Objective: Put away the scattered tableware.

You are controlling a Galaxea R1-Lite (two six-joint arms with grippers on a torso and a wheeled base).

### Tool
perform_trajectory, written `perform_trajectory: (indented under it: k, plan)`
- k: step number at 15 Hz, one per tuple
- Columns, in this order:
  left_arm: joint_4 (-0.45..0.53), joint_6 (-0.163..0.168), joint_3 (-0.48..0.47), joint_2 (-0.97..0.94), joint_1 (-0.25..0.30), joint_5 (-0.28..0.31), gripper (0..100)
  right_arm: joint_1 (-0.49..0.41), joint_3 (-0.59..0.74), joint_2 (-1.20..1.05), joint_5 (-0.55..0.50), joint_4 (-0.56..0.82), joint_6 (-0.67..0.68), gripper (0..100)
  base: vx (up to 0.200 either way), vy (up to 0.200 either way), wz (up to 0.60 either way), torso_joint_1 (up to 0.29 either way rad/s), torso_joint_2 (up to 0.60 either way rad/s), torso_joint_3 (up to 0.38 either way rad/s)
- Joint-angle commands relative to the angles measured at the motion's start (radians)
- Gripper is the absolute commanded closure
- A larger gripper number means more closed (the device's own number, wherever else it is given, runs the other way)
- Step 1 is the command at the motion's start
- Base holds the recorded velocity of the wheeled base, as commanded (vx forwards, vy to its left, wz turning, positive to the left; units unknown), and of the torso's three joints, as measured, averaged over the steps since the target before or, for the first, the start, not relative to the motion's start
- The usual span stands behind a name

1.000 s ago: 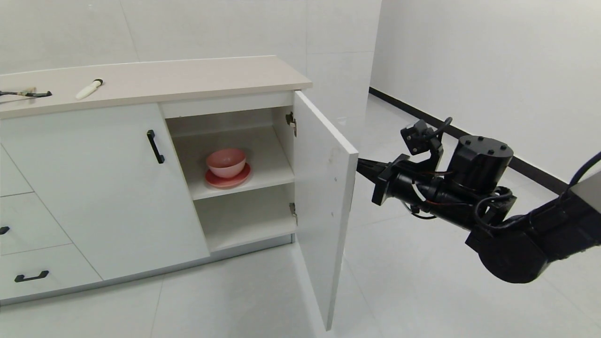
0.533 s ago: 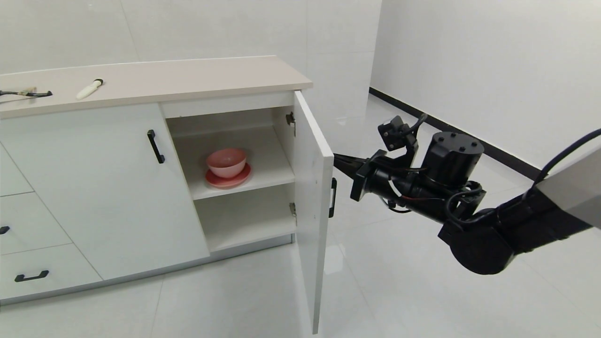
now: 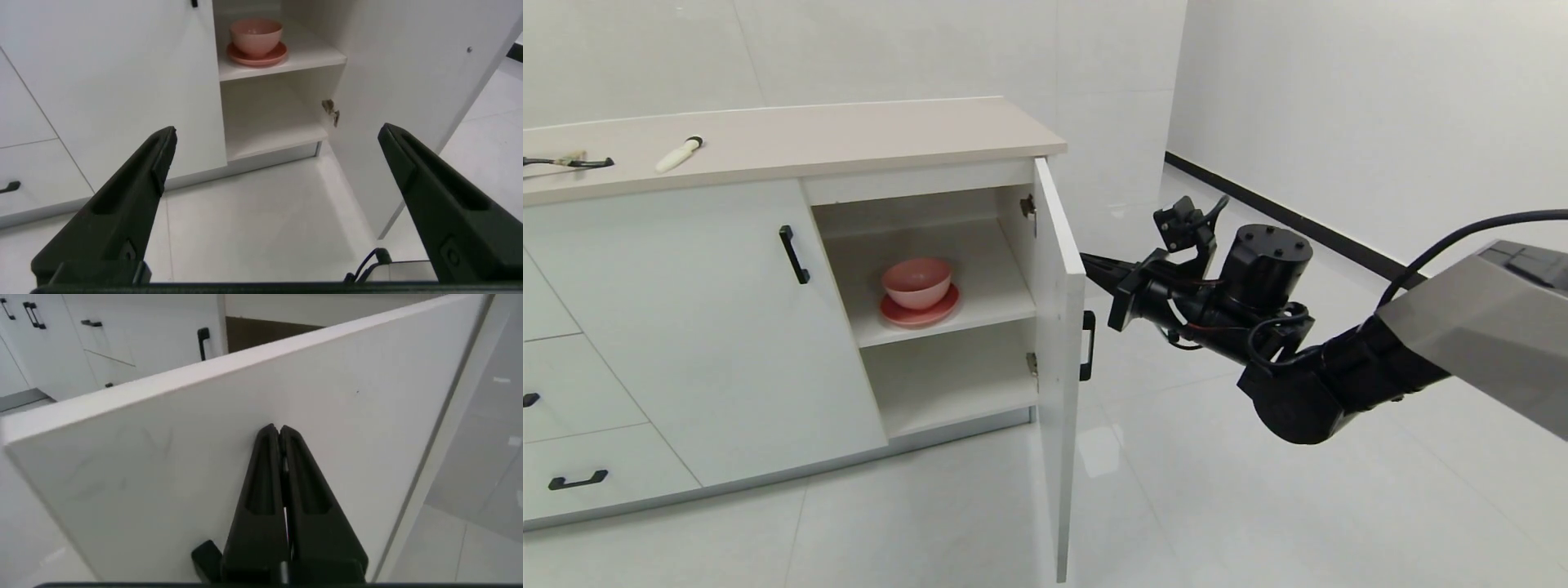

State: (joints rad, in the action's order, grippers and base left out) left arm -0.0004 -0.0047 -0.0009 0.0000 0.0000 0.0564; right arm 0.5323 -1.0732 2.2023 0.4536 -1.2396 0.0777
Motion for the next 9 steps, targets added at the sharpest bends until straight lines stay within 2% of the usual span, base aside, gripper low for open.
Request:
perform_trajectory:
  k: [1, 9]
  plan:
    - [-0.001, -0.001, 0.001, 0.0, 0.0, 0.0, 0, -0.003, -0.016, 0.027, 0.028, 0.003, 0.001, 100, 0.0, 0.0, 0.0, 0.0, 0.0, 0.0]
    - [-0.001, 0.0, -0.001, 0.0, 0.0, 0.0, 0, 0.063, -0.062, 0.122, 0.05, -0.009, -0.001, 100, 0.0, 0.0, 0.0, 0.0, 0.0, 0.0]
